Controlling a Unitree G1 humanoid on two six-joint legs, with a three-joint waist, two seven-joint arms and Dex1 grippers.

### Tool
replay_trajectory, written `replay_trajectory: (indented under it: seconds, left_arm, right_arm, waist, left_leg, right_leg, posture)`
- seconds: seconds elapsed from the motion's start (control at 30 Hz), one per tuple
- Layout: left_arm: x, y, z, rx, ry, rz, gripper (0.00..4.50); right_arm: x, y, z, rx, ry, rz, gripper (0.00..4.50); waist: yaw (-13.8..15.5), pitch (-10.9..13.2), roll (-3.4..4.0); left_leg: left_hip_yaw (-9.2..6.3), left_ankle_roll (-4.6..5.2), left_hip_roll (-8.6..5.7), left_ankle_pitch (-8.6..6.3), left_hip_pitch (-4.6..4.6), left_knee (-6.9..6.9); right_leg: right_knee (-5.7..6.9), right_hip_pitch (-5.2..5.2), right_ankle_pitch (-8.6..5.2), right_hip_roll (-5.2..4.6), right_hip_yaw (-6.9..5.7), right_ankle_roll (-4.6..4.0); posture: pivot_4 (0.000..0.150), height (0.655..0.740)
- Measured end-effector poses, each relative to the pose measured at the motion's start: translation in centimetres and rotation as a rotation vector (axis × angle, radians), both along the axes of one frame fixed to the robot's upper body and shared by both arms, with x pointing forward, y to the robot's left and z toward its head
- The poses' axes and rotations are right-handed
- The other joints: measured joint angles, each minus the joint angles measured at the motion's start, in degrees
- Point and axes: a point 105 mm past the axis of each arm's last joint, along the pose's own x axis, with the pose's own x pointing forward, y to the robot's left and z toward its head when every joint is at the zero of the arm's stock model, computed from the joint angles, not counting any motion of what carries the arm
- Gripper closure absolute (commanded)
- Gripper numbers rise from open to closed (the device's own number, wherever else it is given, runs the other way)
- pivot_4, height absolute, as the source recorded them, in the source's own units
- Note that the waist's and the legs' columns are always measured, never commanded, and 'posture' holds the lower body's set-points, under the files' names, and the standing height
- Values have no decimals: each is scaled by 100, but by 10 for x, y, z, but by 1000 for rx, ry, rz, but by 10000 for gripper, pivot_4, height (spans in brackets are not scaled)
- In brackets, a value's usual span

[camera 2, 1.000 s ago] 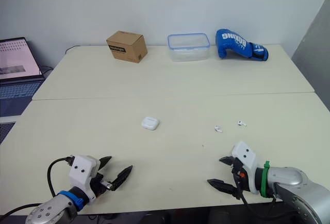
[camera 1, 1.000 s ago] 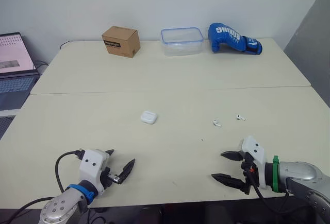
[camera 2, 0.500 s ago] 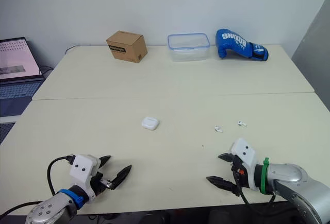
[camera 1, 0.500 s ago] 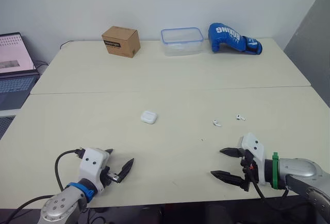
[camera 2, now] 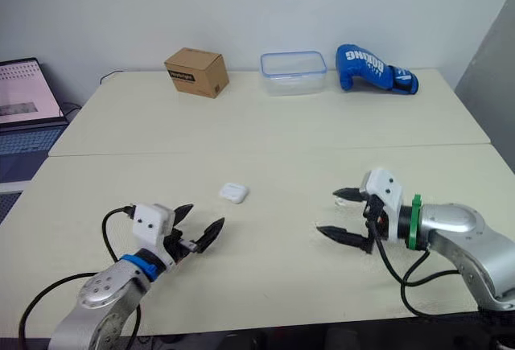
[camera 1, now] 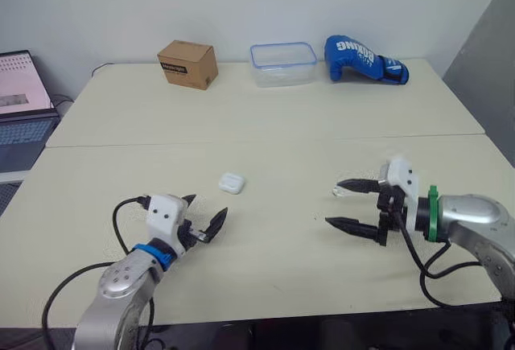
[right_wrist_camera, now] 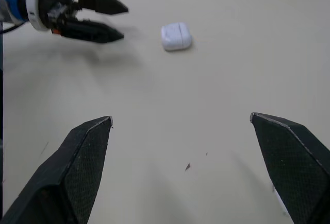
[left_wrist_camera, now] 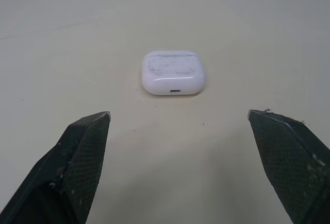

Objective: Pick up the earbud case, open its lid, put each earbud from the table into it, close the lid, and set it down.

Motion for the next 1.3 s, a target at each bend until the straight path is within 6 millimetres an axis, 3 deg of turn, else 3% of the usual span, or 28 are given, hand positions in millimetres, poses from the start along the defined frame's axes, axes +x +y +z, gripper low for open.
replay_trajectory:
  seconds: [0.27,0.7,1.3]
  left_arm:
    - [17,-4,-1,15,-25,-2,100]
    - [35,-14,-21,37,9,24,100]
    - [57,-37,-21,36,-43,23,100]
  right_arm:
    - [1,5,6,41,-37,28,0]
    - [0,10,10,60,-78,28,0]
    - [4,9,4,41,-99,6,0]
  waist:
    - [1,0,1]
    - [-2,0,1]
    - [52,-4,6]
  left_leg:
    - [-2,1,-2,0,-1,2]
    - [-3,-3,-4,2,-1,2]
    - [-5,-6,-7,4,2,7]
  right_leg:
    - [5,-1,0,-1,0,0]
    - [6,-4,1,-1,1,1]
    - [12,1,2,-4,-2,2]
  posture:
    - [1500,7307]
    - [1500,7307]
    - [1500,7307]
